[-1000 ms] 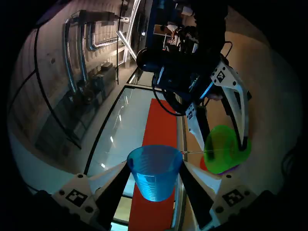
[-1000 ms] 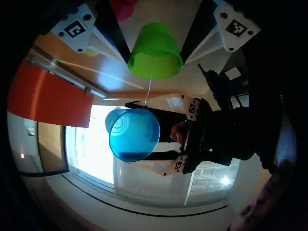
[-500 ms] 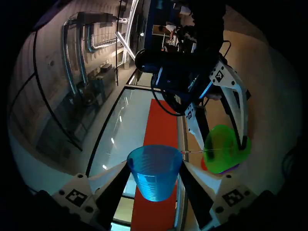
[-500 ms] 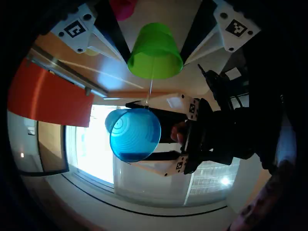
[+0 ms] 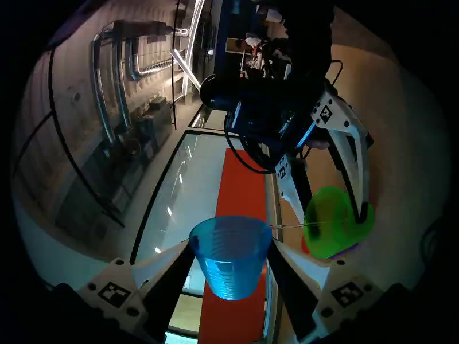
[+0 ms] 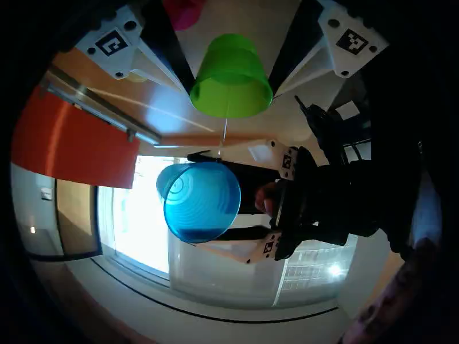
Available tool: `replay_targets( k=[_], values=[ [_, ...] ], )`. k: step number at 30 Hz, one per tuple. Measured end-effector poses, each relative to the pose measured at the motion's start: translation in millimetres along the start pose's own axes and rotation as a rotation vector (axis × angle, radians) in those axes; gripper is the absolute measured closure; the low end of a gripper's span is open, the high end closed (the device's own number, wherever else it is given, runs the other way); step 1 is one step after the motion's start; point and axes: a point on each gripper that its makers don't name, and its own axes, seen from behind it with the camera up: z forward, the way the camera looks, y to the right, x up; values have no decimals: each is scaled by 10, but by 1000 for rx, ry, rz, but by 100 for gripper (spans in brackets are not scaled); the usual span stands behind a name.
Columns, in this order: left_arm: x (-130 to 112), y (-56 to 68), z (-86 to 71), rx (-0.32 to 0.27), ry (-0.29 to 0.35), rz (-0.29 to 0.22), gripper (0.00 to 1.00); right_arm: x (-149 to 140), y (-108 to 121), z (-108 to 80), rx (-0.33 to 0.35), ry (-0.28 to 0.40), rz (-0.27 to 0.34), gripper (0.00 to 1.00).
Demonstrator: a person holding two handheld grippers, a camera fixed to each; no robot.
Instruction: Pour water
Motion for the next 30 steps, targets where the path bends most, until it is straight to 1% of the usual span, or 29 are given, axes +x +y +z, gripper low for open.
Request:
replay_targets(
  k=[14, 30],
  values=[
    [21, 16, 4, 0, 2, 17, 15, 5, 8, -4, -2, 1, -6, 10],
    [29, 6, 4, 2, 0, 40, 15, 1, 4, -1, 2, -6, -14, 10]
  ],
)
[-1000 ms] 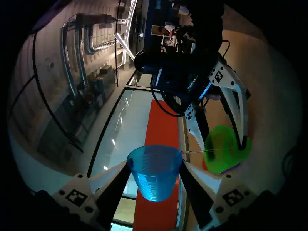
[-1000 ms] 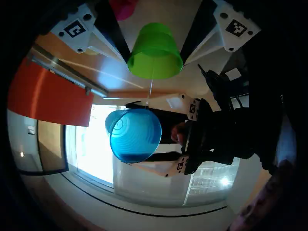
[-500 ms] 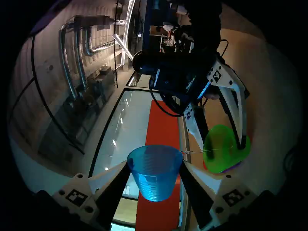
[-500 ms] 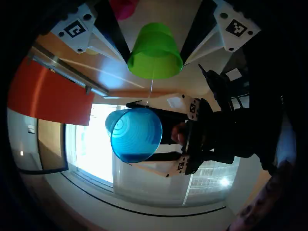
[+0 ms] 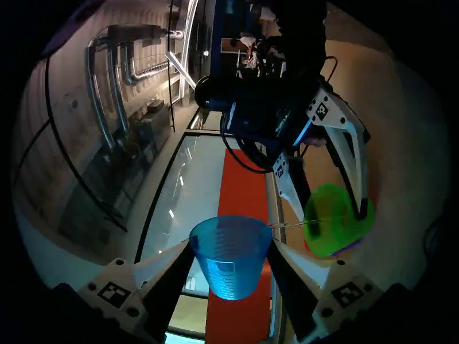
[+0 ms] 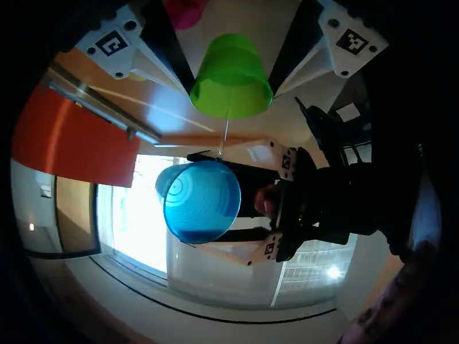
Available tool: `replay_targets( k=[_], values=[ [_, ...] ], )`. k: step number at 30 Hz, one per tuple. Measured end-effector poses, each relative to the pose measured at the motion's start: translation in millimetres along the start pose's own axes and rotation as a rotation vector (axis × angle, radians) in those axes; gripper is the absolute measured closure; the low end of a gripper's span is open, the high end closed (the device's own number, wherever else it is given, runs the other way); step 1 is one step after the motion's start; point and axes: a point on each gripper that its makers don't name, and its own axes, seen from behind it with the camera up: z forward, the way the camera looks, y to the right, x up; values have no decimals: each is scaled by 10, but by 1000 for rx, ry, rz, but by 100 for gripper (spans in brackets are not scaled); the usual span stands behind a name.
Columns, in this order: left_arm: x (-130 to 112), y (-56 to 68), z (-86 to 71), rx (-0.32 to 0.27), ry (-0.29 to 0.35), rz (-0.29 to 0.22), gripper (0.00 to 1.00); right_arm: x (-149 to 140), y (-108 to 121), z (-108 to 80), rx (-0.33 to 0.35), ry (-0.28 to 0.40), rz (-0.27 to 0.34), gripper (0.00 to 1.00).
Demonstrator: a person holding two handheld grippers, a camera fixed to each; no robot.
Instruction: Pour water
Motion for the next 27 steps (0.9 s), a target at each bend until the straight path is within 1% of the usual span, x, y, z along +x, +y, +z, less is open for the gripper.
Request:
replay_targets(
  k=[17, 27],
  values=[
    [-5, -11, -14, 2, -4, 28, 15, -14, -11, 7, 1, -6, -8, 9],
    [-5, -65, -37, 11, -5, 43, 15, -9, -34, 10, 4, -7, -17, 10]
  ],
)
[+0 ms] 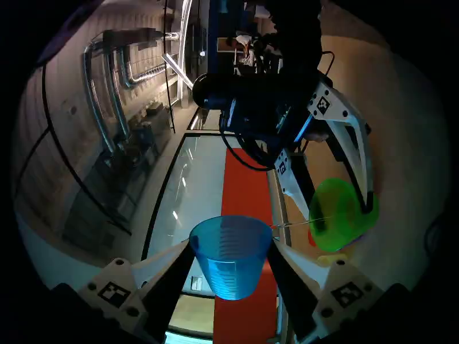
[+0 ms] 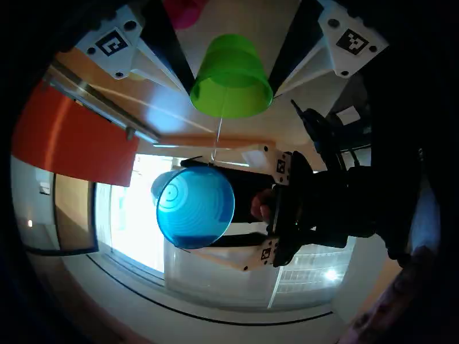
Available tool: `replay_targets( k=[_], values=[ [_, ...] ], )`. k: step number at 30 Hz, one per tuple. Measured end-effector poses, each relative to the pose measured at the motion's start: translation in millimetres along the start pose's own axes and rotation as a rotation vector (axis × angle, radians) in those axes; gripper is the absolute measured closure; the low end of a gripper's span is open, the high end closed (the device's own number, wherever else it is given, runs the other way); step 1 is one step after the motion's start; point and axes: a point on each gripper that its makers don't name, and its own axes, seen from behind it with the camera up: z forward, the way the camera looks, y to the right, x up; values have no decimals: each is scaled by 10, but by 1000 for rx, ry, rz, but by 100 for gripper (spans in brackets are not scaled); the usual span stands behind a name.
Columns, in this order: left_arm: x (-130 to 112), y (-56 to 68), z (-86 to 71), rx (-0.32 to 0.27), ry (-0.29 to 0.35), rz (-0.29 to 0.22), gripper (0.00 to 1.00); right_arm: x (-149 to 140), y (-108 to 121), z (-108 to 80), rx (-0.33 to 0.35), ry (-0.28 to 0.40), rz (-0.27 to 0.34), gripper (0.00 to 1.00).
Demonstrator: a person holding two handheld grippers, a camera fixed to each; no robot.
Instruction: Pour water
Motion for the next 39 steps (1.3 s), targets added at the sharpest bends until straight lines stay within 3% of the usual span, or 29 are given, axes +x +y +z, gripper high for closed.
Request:
replay_targets(
  k=[39],
  values=[
    [29, -70, 29, 9, 4, 34, 15, 49, 36, -3, -10, 10, -9, 10]
  ],
)
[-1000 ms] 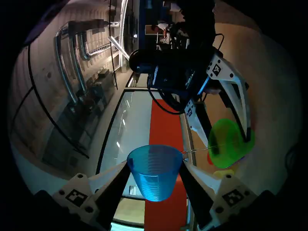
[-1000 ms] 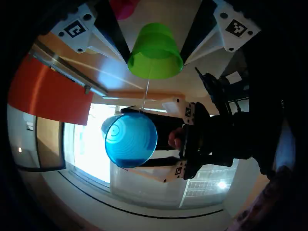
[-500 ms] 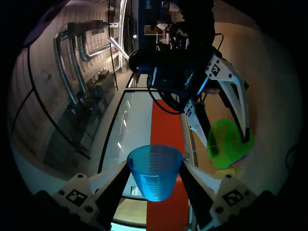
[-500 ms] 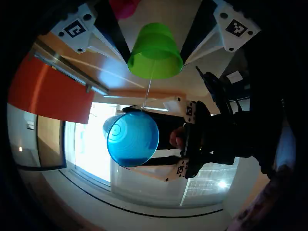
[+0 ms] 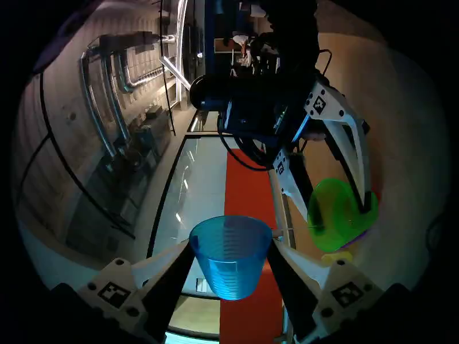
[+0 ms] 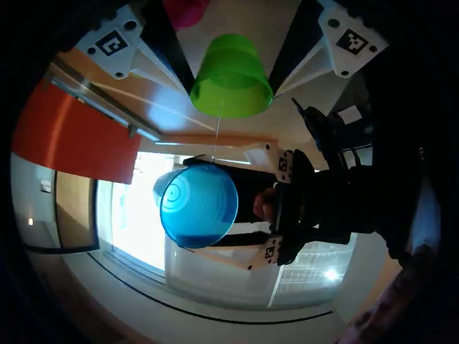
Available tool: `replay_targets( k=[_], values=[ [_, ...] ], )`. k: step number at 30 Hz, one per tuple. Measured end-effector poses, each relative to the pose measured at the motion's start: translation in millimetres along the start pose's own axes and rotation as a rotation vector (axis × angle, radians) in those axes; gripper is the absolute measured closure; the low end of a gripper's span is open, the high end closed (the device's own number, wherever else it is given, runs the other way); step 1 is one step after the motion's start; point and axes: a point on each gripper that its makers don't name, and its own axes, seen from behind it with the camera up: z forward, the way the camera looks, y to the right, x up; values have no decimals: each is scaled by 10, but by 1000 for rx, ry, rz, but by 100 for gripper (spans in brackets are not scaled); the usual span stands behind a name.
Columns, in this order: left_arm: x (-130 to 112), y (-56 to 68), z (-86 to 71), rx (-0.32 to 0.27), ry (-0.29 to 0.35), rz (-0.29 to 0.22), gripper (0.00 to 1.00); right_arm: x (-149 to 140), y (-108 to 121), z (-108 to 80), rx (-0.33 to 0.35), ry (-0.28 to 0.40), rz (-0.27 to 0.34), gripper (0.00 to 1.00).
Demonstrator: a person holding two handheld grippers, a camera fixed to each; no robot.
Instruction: Pour water
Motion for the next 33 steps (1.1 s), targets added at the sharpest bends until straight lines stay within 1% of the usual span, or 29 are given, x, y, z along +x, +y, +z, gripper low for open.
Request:
replay_targets(
  k=[23, 29, 33],
  values=[
    [25, -3, 3, -1, 2, -1, 15, 15, 27, -29, -8, 2, -4, 10],
    [11, 5, 1, -3, 0, -18, 15, 15, 36, -29, -11, 3, -2, 10],
    [-5, 7, -6, -3, -3, -38, 15, 25, 34, -23, -13, 4, -2, 9]
  ],
)
